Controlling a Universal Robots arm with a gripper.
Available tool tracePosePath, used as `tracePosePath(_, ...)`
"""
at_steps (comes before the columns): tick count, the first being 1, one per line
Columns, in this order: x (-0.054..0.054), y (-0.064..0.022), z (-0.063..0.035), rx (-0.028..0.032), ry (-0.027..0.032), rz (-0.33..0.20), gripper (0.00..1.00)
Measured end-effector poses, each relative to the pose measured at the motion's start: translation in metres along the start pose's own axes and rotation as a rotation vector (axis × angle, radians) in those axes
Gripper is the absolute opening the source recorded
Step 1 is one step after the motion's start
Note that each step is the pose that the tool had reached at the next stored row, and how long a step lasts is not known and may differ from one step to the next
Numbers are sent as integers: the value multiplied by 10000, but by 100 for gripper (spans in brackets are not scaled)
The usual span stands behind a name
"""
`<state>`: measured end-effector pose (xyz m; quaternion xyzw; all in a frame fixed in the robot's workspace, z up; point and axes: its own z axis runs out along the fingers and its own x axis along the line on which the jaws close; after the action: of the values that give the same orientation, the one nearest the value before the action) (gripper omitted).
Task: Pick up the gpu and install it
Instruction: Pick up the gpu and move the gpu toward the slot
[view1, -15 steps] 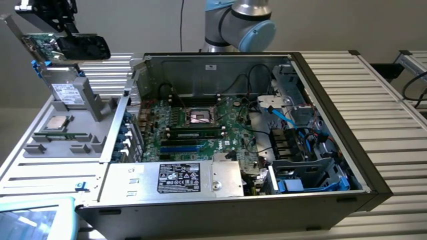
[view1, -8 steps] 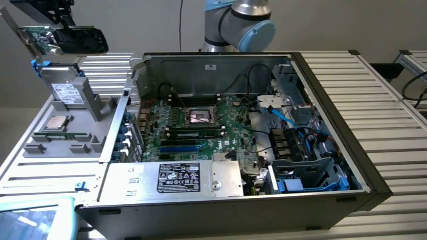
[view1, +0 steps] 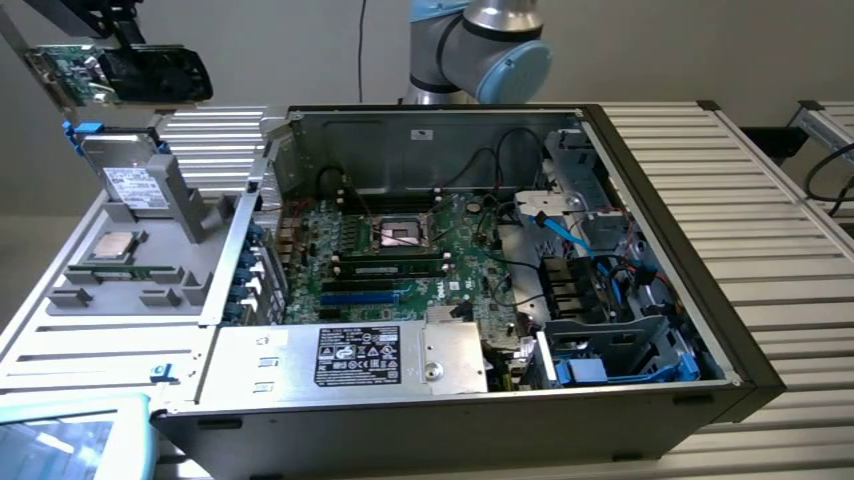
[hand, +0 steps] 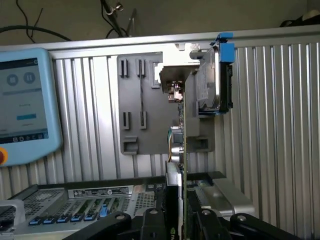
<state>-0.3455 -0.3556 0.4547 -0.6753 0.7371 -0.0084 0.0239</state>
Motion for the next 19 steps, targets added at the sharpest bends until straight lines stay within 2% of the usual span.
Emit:
tracePosePath(2, -4, -29, 1, -1, 2, 3, 27)
tracePosePath(4, -10, -106, 5, 0, 1, 2, 27)
tracePosePath(19, -68, -772, 36, 0, 1, 3, 27)
